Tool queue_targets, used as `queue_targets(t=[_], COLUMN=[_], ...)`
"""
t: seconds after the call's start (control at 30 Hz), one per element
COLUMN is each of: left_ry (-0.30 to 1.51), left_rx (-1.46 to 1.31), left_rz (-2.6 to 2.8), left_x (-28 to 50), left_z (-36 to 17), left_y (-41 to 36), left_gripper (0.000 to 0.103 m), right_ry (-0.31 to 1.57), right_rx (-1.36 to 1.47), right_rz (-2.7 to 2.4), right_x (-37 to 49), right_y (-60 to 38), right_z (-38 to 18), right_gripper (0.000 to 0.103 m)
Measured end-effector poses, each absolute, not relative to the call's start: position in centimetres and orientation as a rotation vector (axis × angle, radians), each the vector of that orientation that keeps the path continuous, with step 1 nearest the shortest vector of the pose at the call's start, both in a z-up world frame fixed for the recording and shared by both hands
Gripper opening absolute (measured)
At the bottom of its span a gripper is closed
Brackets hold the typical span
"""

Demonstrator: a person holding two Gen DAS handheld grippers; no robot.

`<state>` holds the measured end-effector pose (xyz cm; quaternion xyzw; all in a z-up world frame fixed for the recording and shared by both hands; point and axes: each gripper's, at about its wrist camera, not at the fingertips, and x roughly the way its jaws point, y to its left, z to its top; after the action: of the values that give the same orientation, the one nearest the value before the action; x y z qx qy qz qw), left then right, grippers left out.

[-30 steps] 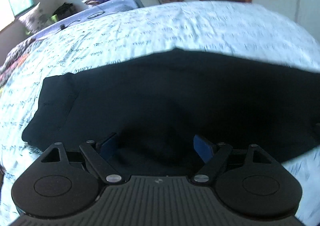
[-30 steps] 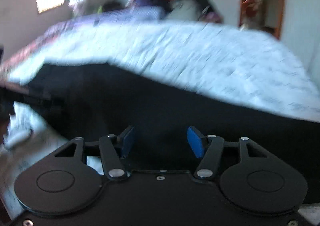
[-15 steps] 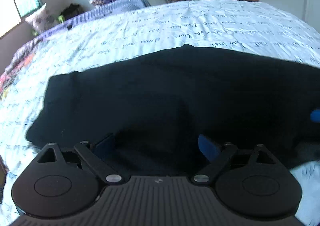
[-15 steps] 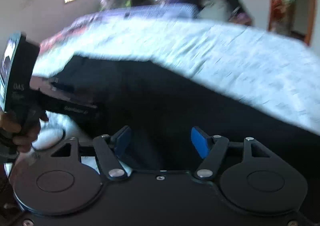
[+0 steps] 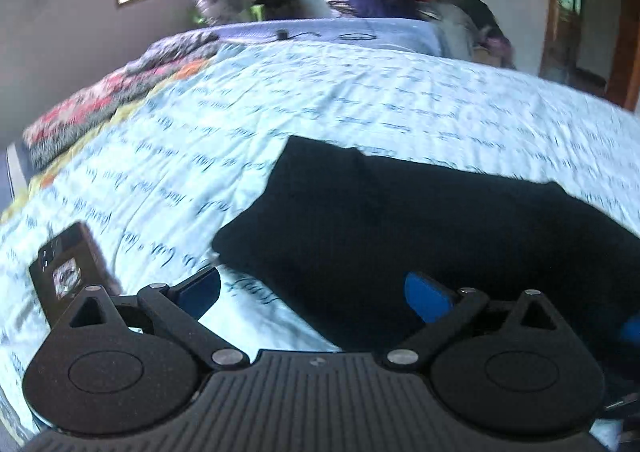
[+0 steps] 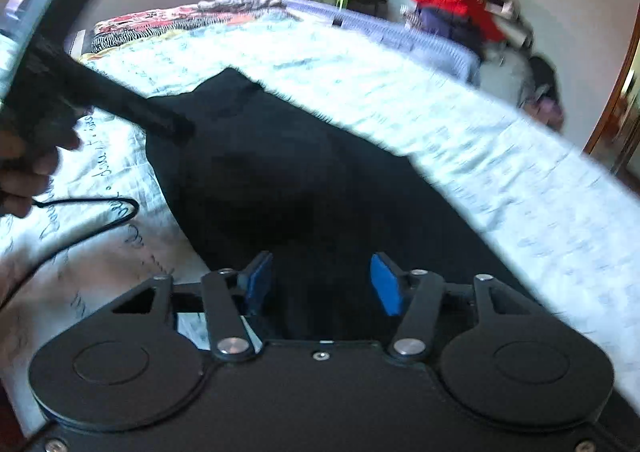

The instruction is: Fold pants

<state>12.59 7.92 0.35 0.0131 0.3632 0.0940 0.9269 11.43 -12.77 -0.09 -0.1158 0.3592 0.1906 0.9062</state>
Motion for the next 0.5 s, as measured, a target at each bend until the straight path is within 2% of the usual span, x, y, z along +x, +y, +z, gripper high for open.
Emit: queue_targets(t=[0.07, 0.23, 0.27, 0.3, 0.33, 0.43, 0.5], left_ry=[0.744, 0.762, 0.762, 0.761, 0.755, 0.788, 0.777], left_rx=[-0.003, -0.024, -0.019, -0.003, 0.022, 0.175, 0.292], left_rz=[0.203, 0.192, 0.158, 0.119, 0.081, 0.012, 0.02], left_x=[12.3, 13.0, 13.0, 13.2, 13.5, 14.5, 14.1], left_z=[0.6, 0.6, 0.5, 0.4, 0.1, -1.8, -3.3], left_y=[9.0, 8.7, 7.7, 6.4, 5.2, 1.5, 0.0], left_gripper=[0.1, 0.1, 0.1, 0.101, 0.101, 0.101, 0.101], right_ry=[0.78, 0.761, 0.743, 0.725, 0.72, 0.799, 0.789], right_rx=[-0.253, -0.25, -0.225, -0.205, -0.195, -0.184, -0.2], right_rz=[0.396, 0.469, 0.46, 0.434, 0.406, 0.384, 0.411], right_x=[11.0, 8.3, 8.2, 8.1, 8.6, 9.1, 7.7], right_y=[-11.6, -11.9, -12.1, -12.4, -12.3, -12.3, -12.4], right_z=[-1.5, 0.3, 0.6, 0.8, 0.5, -1.8, -1.9], right_gripper=[0.051, 0.049, 0.053, 0.062, 0.067, 0.07, 0.07])
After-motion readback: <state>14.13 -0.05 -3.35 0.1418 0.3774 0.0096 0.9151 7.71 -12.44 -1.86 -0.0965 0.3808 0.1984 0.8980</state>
